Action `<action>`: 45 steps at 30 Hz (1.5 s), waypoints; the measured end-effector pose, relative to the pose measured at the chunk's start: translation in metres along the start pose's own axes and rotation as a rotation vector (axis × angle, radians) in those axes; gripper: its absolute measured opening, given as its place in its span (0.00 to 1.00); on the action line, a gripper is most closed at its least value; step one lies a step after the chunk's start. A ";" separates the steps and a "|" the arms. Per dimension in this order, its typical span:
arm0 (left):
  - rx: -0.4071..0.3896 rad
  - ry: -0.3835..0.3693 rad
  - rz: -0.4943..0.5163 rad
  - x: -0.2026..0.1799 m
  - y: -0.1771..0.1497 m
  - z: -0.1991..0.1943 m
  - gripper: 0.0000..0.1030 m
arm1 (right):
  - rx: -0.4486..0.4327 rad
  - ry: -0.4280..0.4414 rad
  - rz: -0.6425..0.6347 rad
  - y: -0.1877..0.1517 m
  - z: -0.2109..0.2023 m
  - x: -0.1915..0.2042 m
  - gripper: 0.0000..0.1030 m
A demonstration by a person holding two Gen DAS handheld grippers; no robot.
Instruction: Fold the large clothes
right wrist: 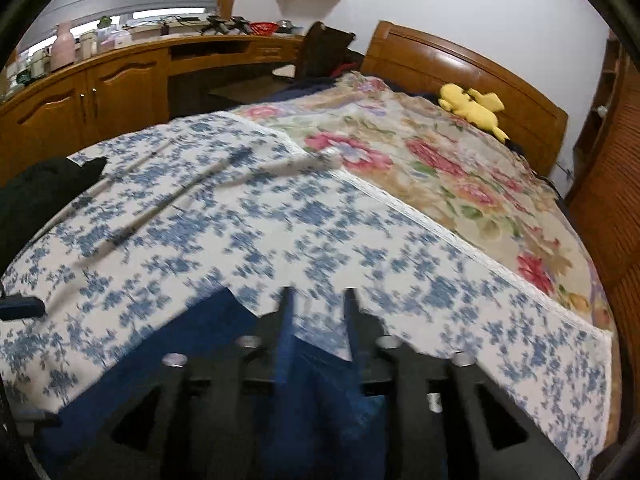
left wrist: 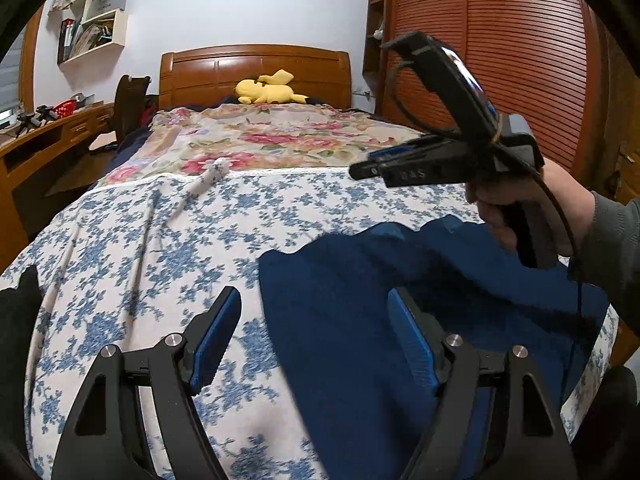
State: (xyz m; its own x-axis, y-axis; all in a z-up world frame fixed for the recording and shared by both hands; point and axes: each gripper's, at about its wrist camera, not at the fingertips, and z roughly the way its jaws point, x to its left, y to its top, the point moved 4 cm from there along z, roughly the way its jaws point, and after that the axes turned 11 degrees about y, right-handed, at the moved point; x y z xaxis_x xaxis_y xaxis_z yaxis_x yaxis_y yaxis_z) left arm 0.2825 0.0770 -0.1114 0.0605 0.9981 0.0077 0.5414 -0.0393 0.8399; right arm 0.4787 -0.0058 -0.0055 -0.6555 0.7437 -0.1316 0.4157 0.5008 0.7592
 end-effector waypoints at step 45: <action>0.105 -0.049 0.127 -0.083 -0.009 0.048 0.74 | 0.182 -0.127 0.567 -0.193 -0.028 -0.239 0.05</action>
State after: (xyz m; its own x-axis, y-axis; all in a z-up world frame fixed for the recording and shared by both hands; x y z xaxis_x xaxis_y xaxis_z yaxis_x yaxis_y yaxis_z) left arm 0.3127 -0.0076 -0.1458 0.1731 0.9815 0.0814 0.6111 -0.1718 0.7727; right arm 0.5373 -0.2924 -0.1026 -0.2249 0.9580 0.1777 0.7867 0.0710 0.6133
